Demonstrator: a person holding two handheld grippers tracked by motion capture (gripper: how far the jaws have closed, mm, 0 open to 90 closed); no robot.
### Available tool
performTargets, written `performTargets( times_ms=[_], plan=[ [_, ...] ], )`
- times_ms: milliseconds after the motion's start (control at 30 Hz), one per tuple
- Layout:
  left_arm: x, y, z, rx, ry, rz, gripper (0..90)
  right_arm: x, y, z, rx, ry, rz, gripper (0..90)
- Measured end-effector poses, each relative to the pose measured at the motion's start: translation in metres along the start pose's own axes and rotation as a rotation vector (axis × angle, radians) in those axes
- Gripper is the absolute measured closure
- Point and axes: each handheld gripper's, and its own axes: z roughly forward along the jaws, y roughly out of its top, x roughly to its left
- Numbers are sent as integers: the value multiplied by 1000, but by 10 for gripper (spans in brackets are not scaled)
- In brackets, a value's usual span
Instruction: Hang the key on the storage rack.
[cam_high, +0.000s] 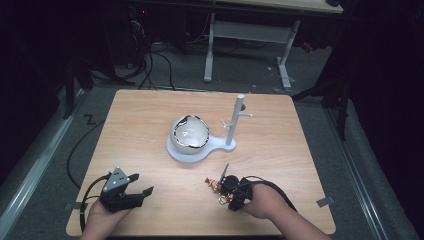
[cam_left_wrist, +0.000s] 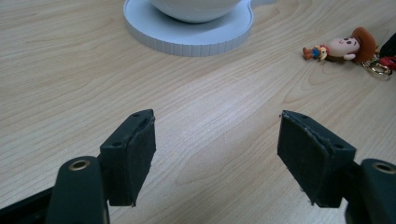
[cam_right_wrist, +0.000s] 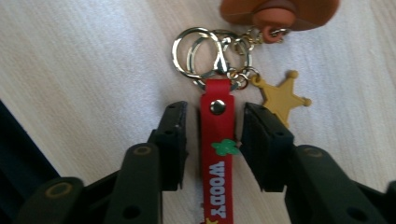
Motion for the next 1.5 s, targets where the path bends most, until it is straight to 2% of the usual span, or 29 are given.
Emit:
performTargets(
  times_ms=[333,367,533,933,1067,1100,1167,1300,1367,1500],
  plan=[
    [-1,0,1,7,-3,8,286,-2,6,0,18,3,-16,671],
    [-1,0,1,7,-3,9,286,-3,8,0,33,5,-14,700],
    [-1,-1,0,4,-7,5,286,-5,16,1,77,3,-13,737],
    [-3,-1,2,19,-8,4,287,-4,16,1,78,1,8,747],
    [-3,-2,2,21,-6,6,288,-3,16,1,73,-8,-36,749],
    [-3,-2,2,22,-6,6,288,-1,17,0,85,-12,-48,748],
    [-3,-2,2,19,-4,5,288,0,17,0,92,-2,-55,748],
    [-1,-3,2,20,-1,3,289,0,16,-11,82,15,-54,748],
    [0,-3,1,18,-3,-3,289,-6,13,-26,47,16,-27,748],
    [-1,-3,0,12,1,-3,289,-12,9,-40,14,15,4,748]
  ],
)
